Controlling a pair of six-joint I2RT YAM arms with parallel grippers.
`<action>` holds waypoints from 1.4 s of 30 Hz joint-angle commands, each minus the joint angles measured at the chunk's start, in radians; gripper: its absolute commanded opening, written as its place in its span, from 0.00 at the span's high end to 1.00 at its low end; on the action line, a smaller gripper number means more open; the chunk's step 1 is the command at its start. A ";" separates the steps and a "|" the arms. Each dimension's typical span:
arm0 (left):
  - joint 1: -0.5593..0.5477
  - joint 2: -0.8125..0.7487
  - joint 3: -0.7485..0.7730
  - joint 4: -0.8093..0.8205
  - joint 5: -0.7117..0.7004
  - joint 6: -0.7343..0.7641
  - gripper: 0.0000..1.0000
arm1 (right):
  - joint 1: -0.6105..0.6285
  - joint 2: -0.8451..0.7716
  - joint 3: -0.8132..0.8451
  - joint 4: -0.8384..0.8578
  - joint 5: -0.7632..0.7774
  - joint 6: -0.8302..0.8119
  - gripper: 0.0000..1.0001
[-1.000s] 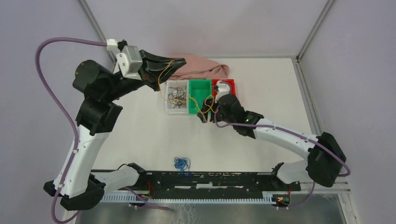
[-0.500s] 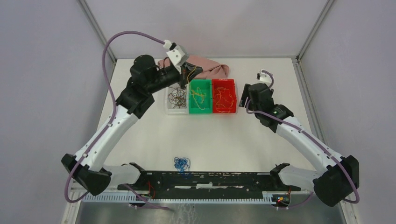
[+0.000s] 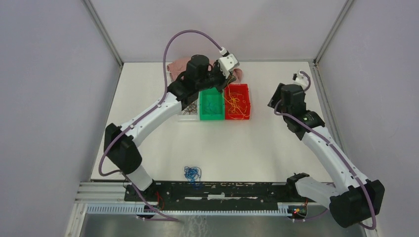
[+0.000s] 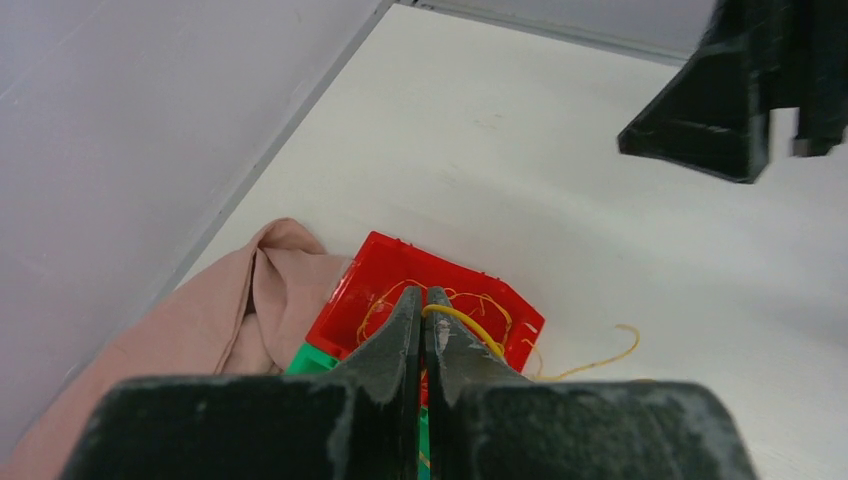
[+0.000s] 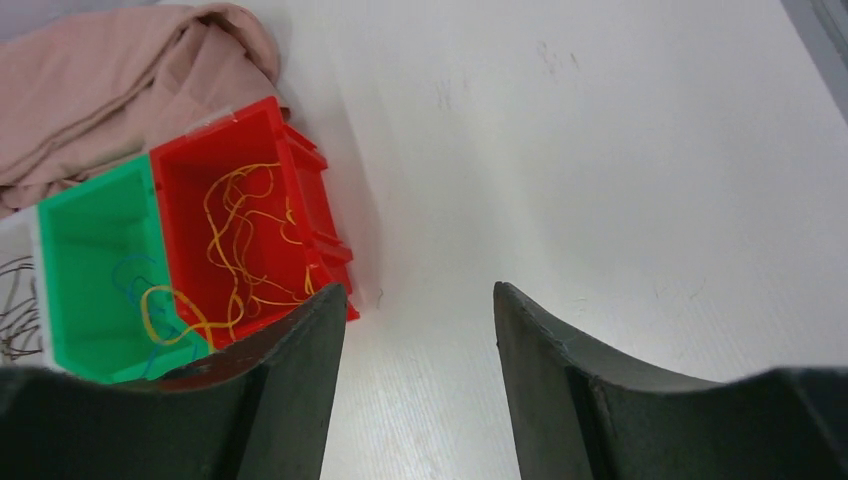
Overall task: Untangle the cables
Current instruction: Place the cable in the bin.
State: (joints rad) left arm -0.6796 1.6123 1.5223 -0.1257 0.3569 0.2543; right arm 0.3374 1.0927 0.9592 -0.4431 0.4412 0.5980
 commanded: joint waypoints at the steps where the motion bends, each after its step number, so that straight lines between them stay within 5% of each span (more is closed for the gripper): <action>1: -0.021 0.102 0.103 0.011 -0.110 0.170 0.97 | -0.018 -0.045 0.041 0.071 -0.051 0.026 0.40; 10: -0.028 0.296 0.237 0.006 -0.203 0.241 0.97 | -0.035 -0.041 -0.001 0.173 -0.166 0.066 0.53; 17: -0.031 0.405 0.275 0.015 -0.282 0.281 0.97 | -0.055 -0.002 -0.045 0.344 -0.417 0.141 0.59; 30: -0.027 0.510 0.263 0.038 -0.346 0.372 0.97 | -0.084 0.282 0.005 0.465 -0.553 0.286 0.66; 42: 0.028 0.402 0.123 0.125 -0.204 0.325 0.97 | -0.107 0.461 0.121 0.478 -0.545 0.295 0.56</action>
State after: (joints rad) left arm -0.6621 2.1010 1.6352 -0.0719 0.0898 0.5701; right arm 0.2333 1.5074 1.0077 -0.0307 -0.0963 0.8658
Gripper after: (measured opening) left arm 0.049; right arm 0.437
